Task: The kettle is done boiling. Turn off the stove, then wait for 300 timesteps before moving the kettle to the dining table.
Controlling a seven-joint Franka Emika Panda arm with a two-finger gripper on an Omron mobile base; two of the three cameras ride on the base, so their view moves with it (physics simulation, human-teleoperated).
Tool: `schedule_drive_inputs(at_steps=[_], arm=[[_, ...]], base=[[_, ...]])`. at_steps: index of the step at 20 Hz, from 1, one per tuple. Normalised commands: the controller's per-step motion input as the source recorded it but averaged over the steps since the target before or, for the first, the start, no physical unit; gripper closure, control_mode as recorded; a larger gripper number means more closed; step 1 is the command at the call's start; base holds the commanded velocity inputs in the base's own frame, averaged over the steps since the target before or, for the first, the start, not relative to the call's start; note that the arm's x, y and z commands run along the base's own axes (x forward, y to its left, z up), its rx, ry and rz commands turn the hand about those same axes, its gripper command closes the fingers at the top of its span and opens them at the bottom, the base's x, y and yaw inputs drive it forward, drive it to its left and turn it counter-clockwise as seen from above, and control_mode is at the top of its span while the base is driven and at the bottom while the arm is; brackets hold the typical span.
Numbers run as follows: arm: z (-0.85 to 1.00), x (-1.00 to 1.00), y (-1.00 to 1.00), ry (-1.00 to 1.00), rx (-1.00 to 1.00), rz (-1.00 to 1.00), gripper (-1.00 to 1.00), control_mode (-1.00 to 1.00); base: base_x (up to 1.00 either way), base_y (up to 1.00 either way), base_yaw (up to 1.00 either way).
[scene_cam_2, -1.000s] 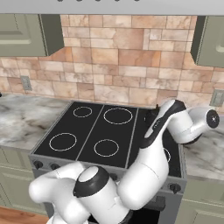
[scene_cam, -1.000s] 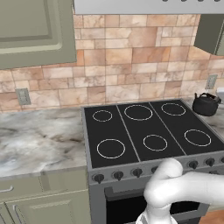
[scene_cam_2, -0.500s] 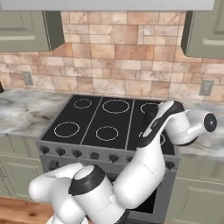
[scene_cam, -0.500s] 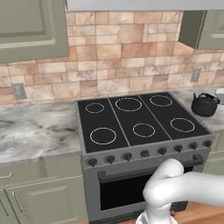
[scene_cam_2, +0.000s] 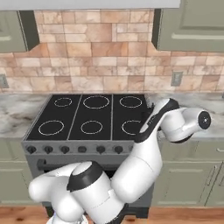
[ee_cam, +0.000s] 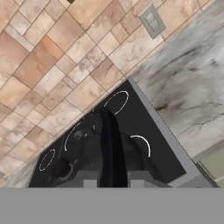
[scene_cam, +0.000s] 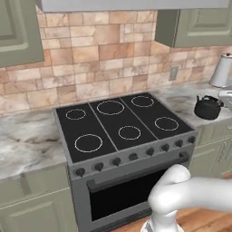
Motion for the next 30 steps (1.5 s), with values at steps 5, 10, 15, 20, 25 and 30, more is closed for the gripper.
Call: schedule_drive_inputs(at_steps=[5, 10, 15, 20, 25, 30], arm=[[0.00, 0.00, 0.00, 0.00, 0.00, 0.00, 1.00, 1.00], [0.00, 0.00, 0.00, 0.00, 0.00, 0.00, 1.00, 1.00], [0.00, 0.00, 0.00, 0.00, 0.00, 0.00, 1.00, 1.00], [0.00, 0.00, 0.00, 0.00, 0.00, 0.00, 1.00, 1.00], [0.00, 0.00, 0.00, 0.00, 0.00, 0.00, 1.00, 1.00], [0.00, 0.00, 0.00, 0.00, 0.00, 0.00, 1.00, 1.00]], base=[[-0.26, 0.00, -0.45], [-0.17, 0.05, -0.55], [-0.08, 0.05, -0.60], [0.00, 0.05, -0.62], [0.02, 0.09, -0.62], [0.21, 0.13, -0.57]])
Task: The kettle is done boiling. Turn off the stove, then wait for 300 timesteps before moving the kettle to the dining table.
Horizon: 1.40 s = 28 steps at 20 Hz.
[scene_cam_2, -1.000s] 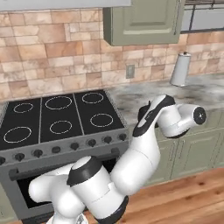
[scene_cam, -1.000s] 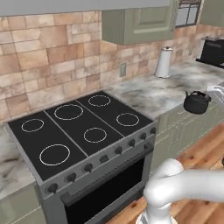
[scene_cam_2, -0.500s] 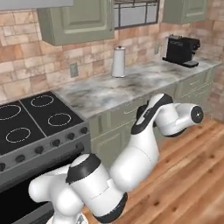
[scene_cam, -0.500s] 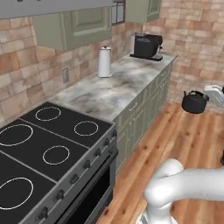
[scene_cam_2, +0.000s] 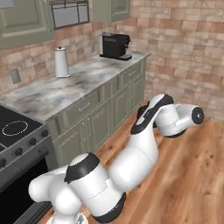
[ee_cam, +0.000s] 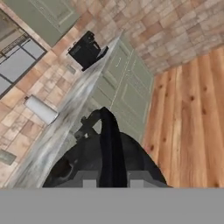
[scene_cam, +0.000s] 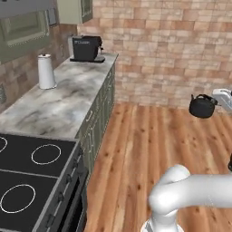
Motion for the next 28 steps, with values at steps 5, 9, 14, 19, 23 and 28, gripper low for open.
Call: schedule_drive_inputs(at_steps=[5, 9, 14, 19, 23, 28], arm=[[0.00, 0.00, 0.00, 0.00, 0.00, 0.00, 1.00, 1.00], [0.00, 0.00, 0.00, 0.00, 0.00, 0.00, 1.00, 1.00], [0.00, 0.00, 0.00, 0.00, 0.00, 0.00, 1.00, 1.00], [0.00, 0.00, 0.00, 0.00, 0.00, 0.00, 1.00, 1.00], [0.00, 0.00, 0.00, 0.00, 0.00, 0.00, 1.00, 1.00], [0.00, 0.00, 0.00, 0.00, 0.00, 0.00, 1.00, 1.00]], base=[[0.41, 0.18, -0.51], [0.60, 0.34, -0.46], [0.73, 0.51, -0.43], [0.76, 0.57, -0.42], [0.83, 0.42, -0.38], [0.82, 0.38, -0.38]])
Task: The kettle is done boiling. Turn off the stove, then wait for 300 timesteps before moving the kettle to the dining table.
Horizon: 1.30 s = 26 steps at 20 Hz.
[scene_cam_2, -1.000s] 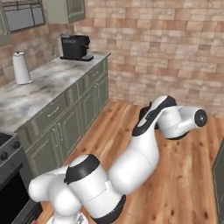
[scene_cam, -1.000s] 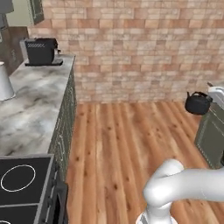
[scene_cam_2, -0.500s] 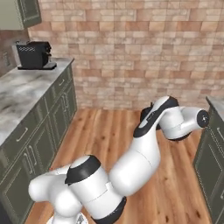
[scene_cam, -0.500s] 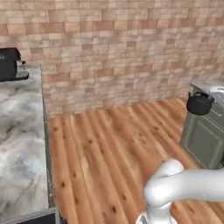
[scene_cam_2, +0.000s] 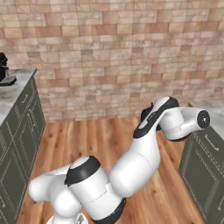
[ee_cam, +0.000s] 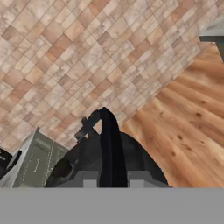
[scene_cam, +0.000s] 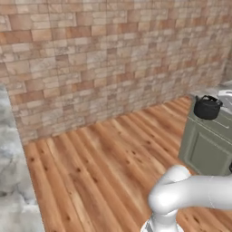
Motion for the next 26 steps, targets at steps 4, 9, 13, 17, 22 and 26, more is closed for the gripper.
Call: schedule_drive_inputs(at_steps=[4, 9, 13, 17, 22, 26], arm=[[0.00, 0.00, 0.00, 0.00, 0.00, 0.00, 1.00, 1.00], [0.00, 0.00, 0.00, 0.00, 0.00, 0.00, 1.00, 1.00], [0.00, 0.00, 0.00, 0.00, 0.00, 0.00, 1.00, 1.00], [0.00, 0.00, 0.00, 0.00, 0.00, 0.00, 1.00, 1.00], [0.00, 0.00, 0.00, 0.00, 0.00, 0.00, 1.00, 1.00], [0.00, 0.00, 0.00, 0.00, 0.00, 0.00, 1.00, 1.00]], base=[[0.81, 0.44, -0.39], [0.82, 0.53, -0.39], [0.81, 0.63, -0.42], [0.76, 0.61, -0.44], [0.73, 0.64, -0.45], [0.73, 0.65, -0.45]])
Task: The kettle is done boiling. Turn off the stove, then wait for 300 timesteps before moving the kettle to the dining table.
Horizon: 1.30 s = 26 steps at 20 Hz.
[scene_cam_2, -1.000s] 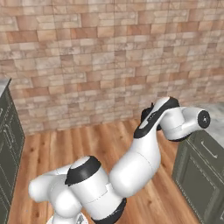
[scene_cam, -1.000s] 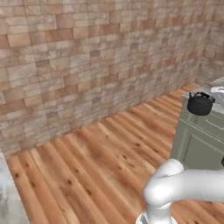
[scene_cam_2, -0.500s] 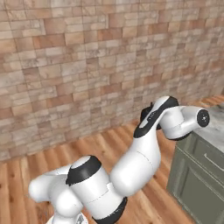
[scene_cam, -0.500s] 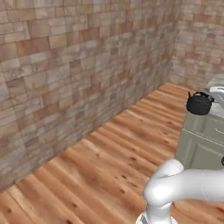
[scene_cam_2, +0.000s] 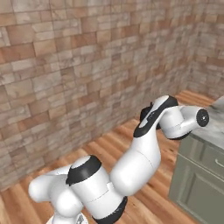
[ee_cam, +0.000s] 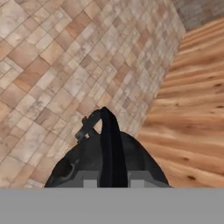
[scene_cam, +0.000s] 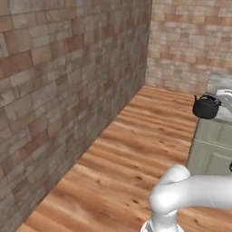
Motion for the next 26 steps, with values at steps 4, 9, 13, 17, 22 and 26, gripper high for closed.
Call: schedule_drive_inputs(at_steps=[4, 9, 13, 17, 22, 26], arm=[[0.00, 0.00, 0.00, 0.00, 0.00, 0.00, 1.00, 1.00], [0.00, 0.00, 0.00, 0.00, 0.00, 0.00, 1.00, 1.00], [0.00, 0.00, 0.00, 0.00, 0.00, 0.00, 1.00, 1.00], [0.00, 0.00, 0.00, 0.00, 0.00, 0.00, 1.00, 1.00], [0.00, 0.00, 0.00, 0.00, 0.00, 0.00, 1.00, 1.00], [0.00, 0.00, 0.00, 0.00, 0.00, 0.00, 1.00, 1.00]], base=[[0.75, 0.64, -0.45], [0.79, 0.58, -0.44], [0.82, 0.54, -0.43], [0.85, 0.45, -0.41], [0.86, 0.47, -0.41], [0.86, 0.54, -0.42]])
